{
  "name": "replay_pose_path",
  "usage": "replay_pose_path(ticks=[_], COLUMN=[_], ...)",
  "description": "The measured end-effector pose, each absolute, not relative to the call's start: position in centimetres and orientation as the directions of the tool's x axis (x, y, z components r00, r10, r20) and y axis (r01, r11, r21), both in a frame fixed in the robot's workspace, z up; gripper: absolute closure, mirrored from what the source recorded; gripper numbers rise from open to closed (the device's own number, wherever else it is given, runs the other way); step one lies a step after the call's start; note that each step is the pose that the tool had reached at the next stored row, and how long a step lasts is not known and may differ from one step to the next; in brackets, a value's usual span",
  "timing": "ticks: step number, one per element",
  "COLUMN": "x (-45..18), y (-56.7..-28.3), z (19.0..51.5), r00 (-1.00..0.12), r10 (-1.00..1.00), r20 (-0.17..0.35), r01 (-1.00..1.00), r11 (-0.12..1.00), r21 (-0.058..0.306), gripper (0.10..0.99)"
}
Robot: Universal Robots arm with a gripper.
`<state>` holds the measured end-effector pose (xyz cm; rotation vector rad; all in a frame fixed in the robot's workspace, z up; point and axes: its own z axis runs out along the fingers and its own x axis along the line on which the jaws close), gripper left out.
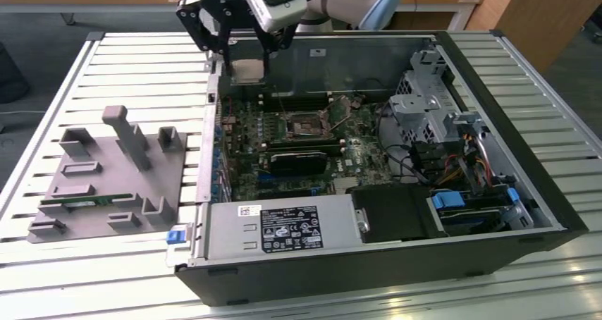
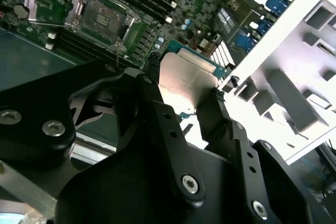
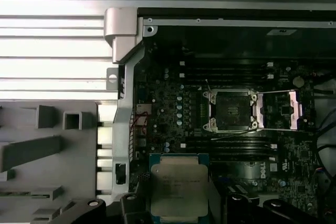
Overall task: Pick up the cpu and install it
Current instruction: 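Pick up the cpu and move it towards the insertion slot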
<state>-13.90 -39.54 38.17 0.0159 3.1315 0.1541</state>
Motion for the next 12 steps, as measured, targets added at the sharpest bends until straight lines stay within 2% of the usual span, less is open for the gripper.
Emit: replay_pose_path(ticks=[12], x=[-11.2], y=[-39.4], z=[38.0], r00=[-1.000], r10=[0.011], r20=[-0.006], r01=[0.010], r11=[0.995], r21=[0.098], gripper=[0.557])
